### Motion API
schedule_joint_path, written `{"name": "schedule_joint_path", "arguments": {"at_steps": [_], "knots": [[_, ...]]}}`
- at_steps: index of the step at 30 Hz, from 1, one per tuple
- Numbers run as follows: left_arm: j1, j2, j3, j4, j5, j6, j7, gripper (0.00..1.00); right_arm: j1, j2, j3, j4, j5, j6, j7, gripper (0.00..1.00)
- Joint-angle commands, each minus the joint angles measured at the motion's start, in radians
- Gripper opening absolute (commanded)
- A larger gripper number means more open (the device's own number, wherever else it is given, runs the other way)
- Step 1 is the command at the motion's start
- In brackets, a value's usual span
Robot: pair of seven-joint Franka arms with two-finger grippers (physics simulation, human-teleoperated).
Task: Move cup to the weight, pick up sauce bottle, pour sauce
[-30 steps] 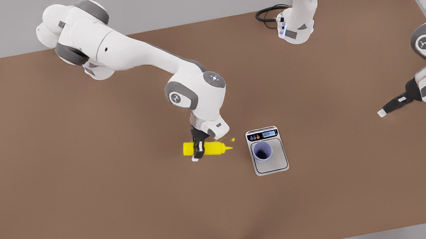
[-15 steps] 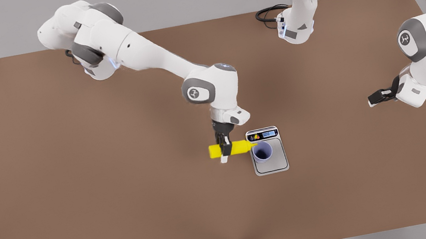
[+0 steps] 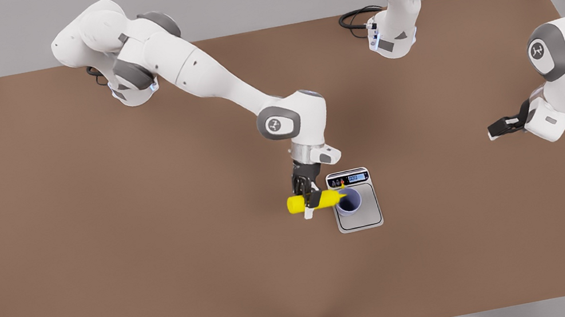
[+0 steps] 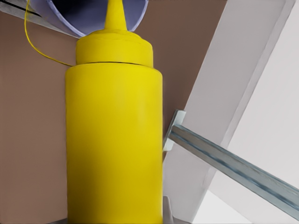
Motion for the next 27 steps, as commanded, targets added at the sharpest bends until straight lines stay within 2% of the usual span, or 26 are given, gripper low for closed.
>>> {"name": "schedule_joint_path", "arguments": {"at_steps": [1,13,18,20,22,24,27], "knots": [[0.001,0.000,0.000,0.000,0.000,0.000,-0.001,1.00,0.000,0.002,0.000,0.000,-0.001,0.000,0.001,0.58],[0.001,0.000,-0.001,0.000,0.000,-0.002,-0.003,1.00,-0.008,-0.012,0.003,-0.008,0.013,-0.003,0.001,0.58],[0.001,0.003,-0.003,0.002,0.000,0.006,-0.003,1.00,-0.049,-0.084,0.003,-0.037,0.327,-0.014,0.009,0.58],[-0.004,0.005,-0.008,0.002,0.000,0.002,-0.016,1.00,-0.083,-0.111,0.003,-0.061,0.519,-0.006,-0.010,0.58],[-0.010,0.008,-0.008,0.000,0.000,0.008,-0.016,1.00,-0.124,-0.134,0.004,-0.097,0.608,-0.002,-0.020,0.58],[-0.013,0.008,-0.008,0.003,0.003,-0.002,-0.015,1.00,-0.173,-0.141,0.003,-0.100,0.812,0.001,-0.157,0.58],[-0.036,0.012,-0.008,0.006,0.046,0.002,-0.016,1.00,-0.251,-0.159,0.003,-0.146,1.011,0.052,-0.376,0.58]]}}
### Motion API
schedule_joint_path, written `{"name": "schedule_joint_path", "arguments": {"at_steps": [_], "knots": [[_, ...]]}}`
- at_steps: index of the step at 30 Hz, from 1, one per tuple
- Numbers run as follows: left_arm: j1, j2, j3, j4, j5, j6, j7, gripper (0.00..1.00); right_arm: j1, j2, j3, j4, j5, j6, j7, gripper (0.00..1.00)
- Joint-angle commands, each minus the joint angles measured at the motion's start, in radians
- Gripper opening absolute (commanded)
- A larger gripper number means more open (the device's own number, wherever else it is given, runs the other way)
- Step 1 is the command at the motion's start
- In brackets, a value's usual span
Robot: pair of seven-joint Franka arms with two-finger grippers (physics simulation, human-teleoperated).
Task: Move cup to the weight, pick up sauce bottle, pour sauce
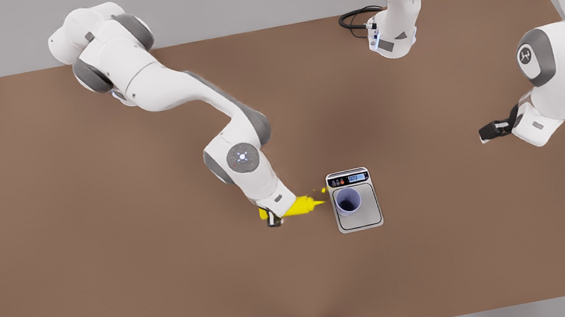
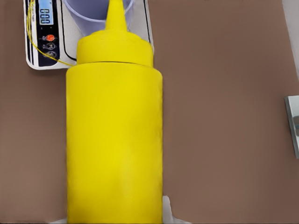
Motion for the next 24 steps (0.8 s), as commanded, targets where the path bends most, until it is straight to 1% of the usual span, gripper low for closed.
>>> {"name": "schedule_joint_path", "arguments": {"at_steps": [1,2,4,8,9,10,11,12,14,16,19,22,24], "knots": [[0.000,-0.008,0.000,0.000,0.020,-0.001,0.000,1.00,-0.011,-0.019,0.000,-0.044,0.021,0.036,-0.026,0.58],[0.000,-0.005,0.000,0.054,0.018,-0.038,0.018,1.00,-0.050,-0.041,0.000,-0.096,0.122,0.070,-0.142,0.58],[-0.001,0.011,0.000,0.134,0.029,-0.066,0.020,1.00,-0.120,-0.044,0.002,-0.144,0.297,0.104,-0.388,0.58],[-0.003,0.011,0.000,0.204,0.040,-0.069,0.020,1.00,-0.258,-0.042,0.012,-0.234,0.651,0.130,-0.863,0.58],[-0.003,0.008,0.000,0.212,0.040,-0.070,0.020,1.00,-0.307,-0.039,0.045,-0.248,0.701,0.125,-0.942,0.58],[-0.004,0.000,0.000,0.221,0.040,-0.079,0.018,1.00,-0.398,-0.030,0.138,-0.274,0.714,0.125,-0.985,0.58],[-0.003,0.000,0.000,0.232,0.038,-0.084,0.020,1.00,-0.475,-0.021,0.207,-0.303,0.740,0.124,-1.055,0.58],[-0.007,0.000,-0.001,0.249,0.036,-0.084,0.021,1.00,-0.495,-0.021,0.209,-0.336,0.838,0.116,-1.188,0.58],[-0.013,0.000,-0.001,0.275,0.041,-0.075,0.021,1.00,-0.556,0.005,0.212,-0.339,0.877,-0.006,-1.276,0.58],[-0.013,0.003,-0.003,0.295,0.040,-0.073,0.021,1.00,-0.578,0.019,0.210,-0.363,1.084,-0.103,-1.475,0.58],[-0.012,0.005,0.002,0.295,0.041,-0.055,0.020,1.00,-0.611,0.071,0.209,-0.377,1.283,-0.269,-1.644,0.58],[-0.012,0.005,0.000,0.295,0.038,-0.055,0.021,1.00,-0.633,0.127,0.207,-0.380,1.368,-0.347,-1.663,0.58],[-0.012,0.003,0.000,0.295,0.040,-0.055,0.021,1.00,-0.636,0.154,0.206,-0.380,1.397,-0.364,-1.661,0.58]]}}
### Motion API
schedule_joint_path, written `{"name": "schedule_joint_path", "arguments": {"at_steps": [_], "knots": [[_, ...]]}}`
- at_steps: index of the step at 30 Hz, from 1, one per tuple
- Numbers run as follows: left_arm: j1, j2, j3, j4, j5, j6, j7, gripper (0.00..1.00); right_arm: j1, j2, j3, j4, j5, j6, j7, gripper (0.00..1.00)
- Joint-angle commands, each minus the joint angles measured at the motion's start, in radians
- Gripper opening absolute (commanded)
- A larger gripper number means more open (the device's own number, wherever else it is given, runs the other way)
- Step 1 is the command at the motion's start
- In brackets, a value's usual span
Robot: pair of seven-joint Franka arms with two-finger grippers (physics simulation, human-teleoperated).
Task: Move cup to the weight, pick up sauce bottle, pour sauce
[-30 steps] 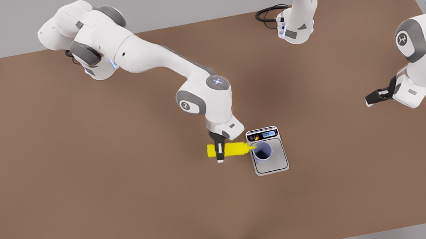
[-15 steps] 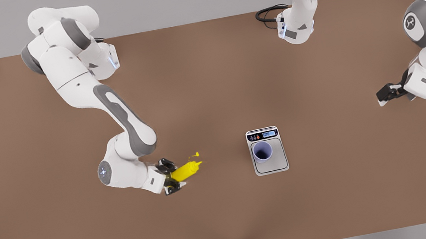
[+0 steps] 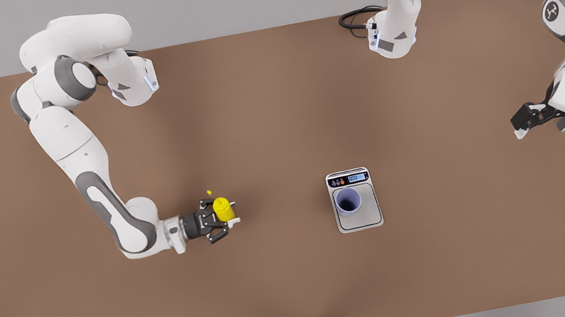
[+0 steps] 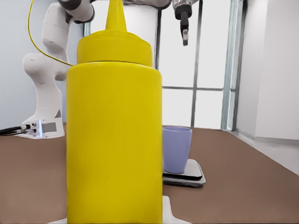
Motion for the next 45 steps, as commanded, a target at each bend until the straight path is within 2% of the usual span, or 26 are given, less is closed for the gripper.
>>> {"name": "schedule_joint_path", "arguments": {"at_steps": [1,10,20,22,23,27,29,31,32,33,45], "knots": [[0.000,-0.002,0.002,0.000,0.000,0.000,0.001,1.00,0.000,0.007,0.000,0.000,0.010,-0.001,-0.001,0.58],[0.000,0.006,0.002,0.014,0.002,0.002,0.001,1.00,0.009,0.079,0.000,0.012,0.033,0.010,-0.015,0.58],[0.002,0.008,0.005,0.022,0.000,0.000,0.001,1.00,0.009,0.094,0.000,0.028,0.041,0.013,-0.081,0.58],[0.002,0.011,0.005,0.022,-0.001,0.002,-0.001,1.00,0.009,0.094,0.000,0.028,0.041,0.013,-0.079,0.62],[0.002,0.011,0.006,0.022,0.000,0.007,-0.001,1.00,0.007,0.094,0.000,0.028,0.041,0.013,-0.078,0.67],[0.003,0.011,0.006,0.022,-0.001,0.007,-0.001,1.00,0.007,0.094,0.000,0.028,0.043,0.013,-0.075,0.67],[0.003,0.018,0.006,0.022,-0.003,0.007,-0.001,1.00,0.006,0.094,0.000,0.028,0.043,0.013,-0.073,0.73],[0.003,0.020,0.006,0.022,-0.003,0.008,-0.001,1.00,0.004,0.094,0.000,0.028,0.043,0.013,-0.070,0.73],[0.003,0.020,0.006,0.022,-0.003,0.008,-0.001,1.00,0.004,0.094,0.000,0.028,0.043,0.011,-0.070,0.84],[0.003,0.020,0.006,0.022,-0.003,0.008,-0.001,1.00,0.003,0.093,0.000,0.028,0.043,0.008,-0.067,1.00],[0.003,0.021,0.005,0.023,-0.003,0.037,-0.001,1.00,-0.048,0.074,-0.021,-0.020,0.024,-0.010,-0.071,1.00]]}}
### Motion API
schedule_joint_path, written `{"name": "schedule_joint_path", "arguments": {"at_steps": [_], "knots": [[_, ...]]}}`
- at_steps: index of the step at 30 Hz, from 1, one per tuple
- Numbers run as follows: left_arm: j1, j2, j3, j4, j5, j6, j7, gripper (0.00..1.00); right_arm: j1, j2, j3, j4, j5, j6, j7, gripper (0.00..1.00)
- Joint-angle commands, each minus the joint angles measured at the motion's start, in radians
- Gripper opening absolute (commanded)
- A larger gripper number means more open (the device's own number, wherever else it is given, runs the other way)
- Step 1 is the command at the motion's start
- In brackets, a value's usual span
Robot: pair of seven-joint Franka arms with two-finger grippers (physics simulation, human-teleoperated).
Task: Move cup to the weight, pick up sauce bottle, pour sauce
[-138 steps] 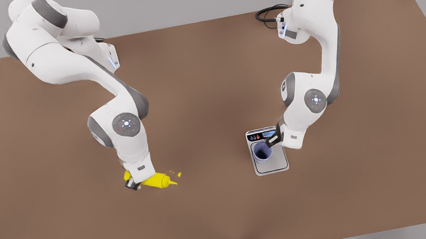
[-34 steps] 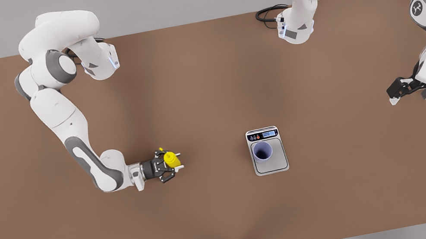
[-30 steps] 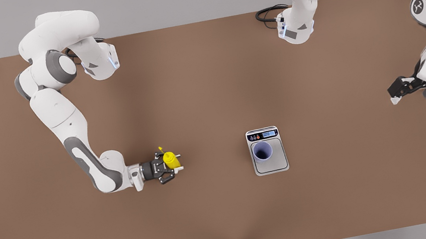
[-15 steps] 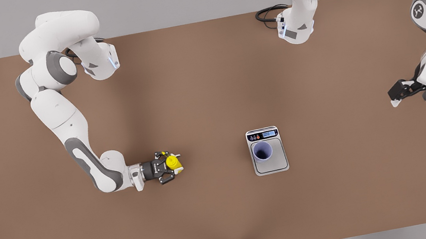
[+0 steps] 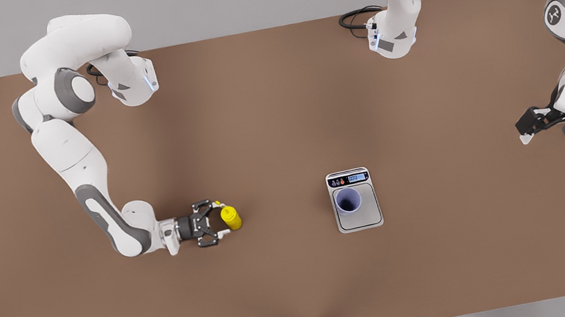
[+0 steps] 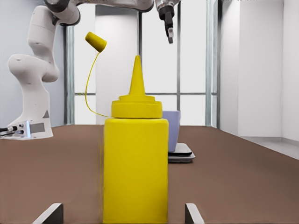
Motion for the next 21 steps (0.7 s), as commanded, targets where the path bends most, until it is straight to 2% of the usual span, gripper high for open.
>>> {"name": "schedule_joint_path", "arguments": {"at_steps": [1,5,6,7,8,9,13,15,17,18,21], "knots": [[-0.001,0.001,0.000,0.000,0.001,0.000,0.000,1.00,-0.004,-0.003,0.000,-0.005,-0.006,-0.002,-0.002,1.00],[-0.001,0.001,0.000,0.000,0.000,0.000,0.000,1.00,-0.110,-0.053,0.000,-0.085,-0.149,-0.044,0.005,1.00],[-0.001,0.001,0.000,0.000,0.000,0.000,0.000,1.00,-0.161,-0.093,-0.003,-0.094,-0.247,-0.089,0.107,1.00],[-0.001,-0.001,0.000,0.000,0.001,0.000,0.000,1.00,-0.202,-0.171,-0.009,-0.085,-0.383,-0.114,0.343,1.00],[-0.001,-0.001,0.000,0.000,0.001,0.000,0.000,1.00,-0.162,-0.233,-0.083,-0.045,-0.475,-0.110,0.549,1.00],[-0.001,-0.001,0.000,0.000,0.001,0.000,0.000,1.00,-0.141,-0.234,-0.109,0.083,-0.693,-0.110,0.874,1.00],[-0.001,0.001,0.000,0.000,0.001,0.001,0.001,1.00,-0.121,-0.286,-0.105,0.338,-1.098,-0.155,1.704,1.00],[-0.001,0.002,0.000,0.000,0.000,0.001,0.000,1.00,-0.033,-0.400,-0.160,0.340,-1.217,-0.161,1.956,1.00],[-0.001,0.004,-0.001,0.000,0.000,0.001,0.000,1.00,0.082,-0.523,-0.299,0.317,-1.238,-0.170,2.230,1.00],[-0.001,0.004,-0.001,0.000,0.000,0.001,0.001,1.00,0.109,-0.605,-0.344,0.254,-1.240,-0.172,2.376,1.00],[-0.001,0.004,-0.001,0.000,0.000,0.001,0.001,1.00,0.128,-0.763,-0.358,0.167,-1.233,-0.160,2.554,1.00]]}}
